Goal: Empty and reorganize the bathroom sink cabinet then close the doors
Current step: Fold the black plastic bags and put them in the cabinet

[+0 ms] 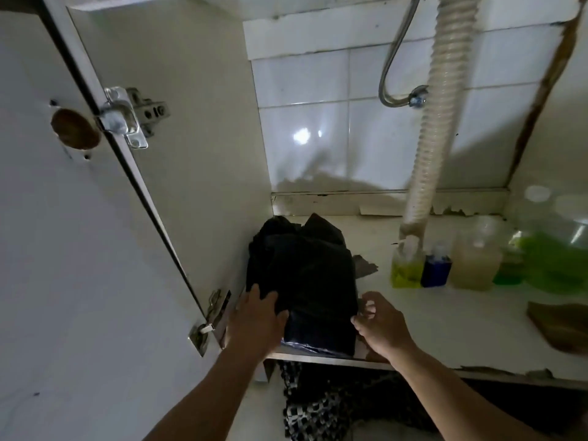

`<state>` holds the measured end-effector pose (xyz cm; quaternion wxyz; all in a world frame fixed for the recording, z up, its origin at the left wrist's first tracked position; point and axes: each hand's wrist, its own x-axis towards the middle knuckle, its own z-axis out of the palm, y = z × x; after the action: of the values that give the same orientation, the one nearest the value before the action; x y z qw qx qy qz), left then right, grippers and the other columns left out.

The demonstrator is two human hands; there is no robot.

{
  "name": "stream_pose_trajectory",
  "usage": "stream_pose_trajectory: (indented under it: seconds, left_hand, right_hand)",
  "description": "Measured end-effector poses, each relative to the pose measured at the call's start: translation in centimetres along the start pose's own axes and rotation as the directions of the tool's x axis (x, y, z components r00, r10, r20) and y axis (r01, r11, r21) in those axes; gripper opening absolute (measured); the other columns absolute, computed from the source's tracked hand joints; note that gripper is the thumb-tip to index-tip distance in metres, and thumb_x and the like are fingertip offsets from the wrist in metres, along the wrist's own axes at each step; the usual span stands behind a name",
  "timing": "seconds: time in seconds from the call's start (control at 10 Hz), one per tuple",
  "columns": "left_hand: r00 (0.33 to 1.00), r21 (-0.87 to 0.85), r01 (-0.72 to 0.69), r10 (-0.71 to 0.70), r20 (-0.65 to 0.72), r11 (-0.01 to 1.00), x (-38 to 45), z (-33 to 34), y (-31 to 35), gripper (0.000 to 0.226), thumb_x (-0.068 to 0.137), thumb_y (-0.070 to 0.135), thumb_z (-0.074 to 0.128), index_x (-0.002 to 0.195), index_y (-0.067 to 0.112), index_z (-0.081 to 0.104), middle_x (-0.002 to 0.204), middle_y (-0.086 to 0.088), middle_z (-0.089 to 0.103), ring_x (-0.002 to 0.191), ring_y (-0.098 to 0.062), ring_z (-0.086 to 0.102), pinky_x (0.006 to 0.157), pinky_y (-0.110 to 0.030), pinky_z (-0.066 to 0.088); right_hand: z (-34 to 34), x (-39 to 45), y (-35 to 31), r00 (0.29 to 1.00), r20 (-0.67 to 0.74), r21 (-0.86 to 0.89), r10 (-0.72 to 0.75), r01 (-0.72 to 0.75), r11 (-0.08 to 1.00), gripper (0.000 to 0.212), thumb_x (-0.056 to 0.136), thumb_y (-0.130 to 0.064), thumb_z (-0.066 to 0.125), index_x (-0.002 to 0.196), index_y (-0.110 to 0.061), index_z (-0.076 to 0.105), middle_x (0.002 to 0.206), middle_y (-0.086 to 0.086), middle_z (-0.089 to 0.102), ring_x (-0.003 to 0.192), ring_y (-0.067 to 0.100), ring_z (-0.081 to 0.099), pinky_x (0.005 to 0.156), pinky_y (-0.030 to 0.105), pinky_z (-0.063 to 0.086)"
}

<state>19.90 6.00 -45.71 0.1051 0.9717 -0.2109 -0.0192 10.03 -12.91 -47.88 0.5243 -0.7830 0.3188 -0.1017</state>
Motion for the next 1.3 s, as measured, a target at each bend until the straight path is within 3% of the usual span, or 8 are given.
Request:
stream_pose_trajectory:
  seconds: [0.2,0.3,0.5,0.6,0.8,0.9,1.0,1.3]
  left_hand:
    - [0.997,0.097,-0.012,0.005,0.073,0.995,-0.8,1.1,-1.8,0.052,0.098,0.046,0.035,0.143,0.021,0.034,0.147,-0.009,0.035,0.133,-0.028,0.036,0.108,-0.040,0.036]
    - [0.993,0.053,-0.046,0.040,0.111,0.998,-0.8,-0.1,-2.5,0.048,0.100,0.036,0.038,0.143,0.014,0.036,0.146,-0.010,0.034,0.134,-0.027,0.035,0.109,-0.037,0.035]
    - [0.996,-0.057,-0.085,0.084,-0.019,0.995,-2.0,-1.1,-3.5,0.039,0.097,0.037,0.043,0.131,0.016,0.045,0.133,-0.009,0.044,0.120,-0.023,0.046,0.100,-0.032,0.042]
    - [0.986,-0.037,-0.066,0.059,-0.156,0.997,-3.4,-0.5,-2.3,0.049,0.096,0.039,0.043,0.141,0.021,0.036,0.148,-0.008,0.032,0.134,-0.024,0.036,0.112,-0.039,0.032]
    - [0.961,-0.192,-0.255,0.270,0.053,0.948,-10.0,4.4,3.0,0.033,0.098,0.031,0.041,0.128,0.019,0.051,0.135,-0.002,0.048,0.127,-0.020,0.045,0.104,-0.031,0.037]
    - [0.868,-0.256,-0.328,0.397,0.299,0.909,-13.7,5.2,5.4,0.032,0.097,0.029,0.047,0.124,0.016,0.057,0.128,-0.008,0.057,0.115,-0.024,0.056,0.097,-0.036,0.047]
    - [0.794,-0.305,-0.400,0.493,0.356,0.864,-16.4,4.0,6.4,0.029,0.096,0.027,0.050,0.121,0.016,0.060,0.126,-0.009,0.062,0.111,-0.023,0.060,0.095,-0.037,0.050]
    - [0.904,-0.282,-0.357,0.405,0.135,0.891,-20.6,2.9,3.5,0.025,0.097,0.030,0.047,0.114,0.020,0.063,0.115,-0.003,0.068,0.099,-0.016,0.064,0.085,-0.029,0.050]
  right_hand:
    - [2.1,1.4,0.0,0.994,0.033,-0.256,-0.107,0.112,0.960,0.042,0.092,-0.008,0.055,0.133,-0.010,0.051,0.130,0.012,0.058,0.118,0.025,0.057,0.098,0.022,0.043]
    - [3.4,1.8,-0.7,0.986,0.076,-0.356,-0.151,0.169,0.919,0.044,0.096,0.001,0.046,0.139,0.002,0.040,0.140,0.018,0.046,0.117,0.023,0.055,0.066,-0.002,0.042]
    - [4.5,1.9,0.2,0.953,-0.067,-0.282,-0.295,0.265,0.922,0.043,0.094,-0.002,0.046,0.136,-0.006,0.045,0.118,-0.004,0.034,0.067,-0.004,0.062,0.057,0.008,0.046]
    - [3.8,-0.3,0.6,0.908,-0.093,-0.314,-0.410,0.364,0.877,0.038,0.087,-0.012,0.050,0.106,-0.044,0.055,0.096,-0.010,0.045,0.086,0.008,0.051,0.072,0.015,0.041]
    - [-0.6,-9.0,3.0,0.908,0.102,-0.511,-0.406,0.398,0.762,0.020,0.090,-0.009,0.055,0.108,-0.015,0.059,0.105,-0.001,0.055,0.100,0.015,0.058,0.073,0.005,0.035]
    - [-4.1,-14.9,2.3,0.899,0.438,-0.717,-0.006,0.354,0.601,0.028,0.094,-0.015,0.054,0.121,-0.015,0.055,0.117,0.002,0.060,0.105,0.016,0.059,0.077,0.014,0.045]
    - [-5.9,-19.1,1.2,0.785,0.474,-0.861,0.400,0.318,0.396,0.042,0.095,-0.015,0.054,0.135,-0.007,0.045,0.135,0.013,0.051,0.122,0.028,0.052,0.089,0.027,0.049]
    - [-4.2,-21.8,3.0,0.848,0.440,-0.567,-0.294,0.516,0.641,0.022,0.090,-0.024,0.058,0.109,-0.016,0.062,0.098,0.001,0.069,0.084,0.011,0.063,0.069,0.019,0.047]
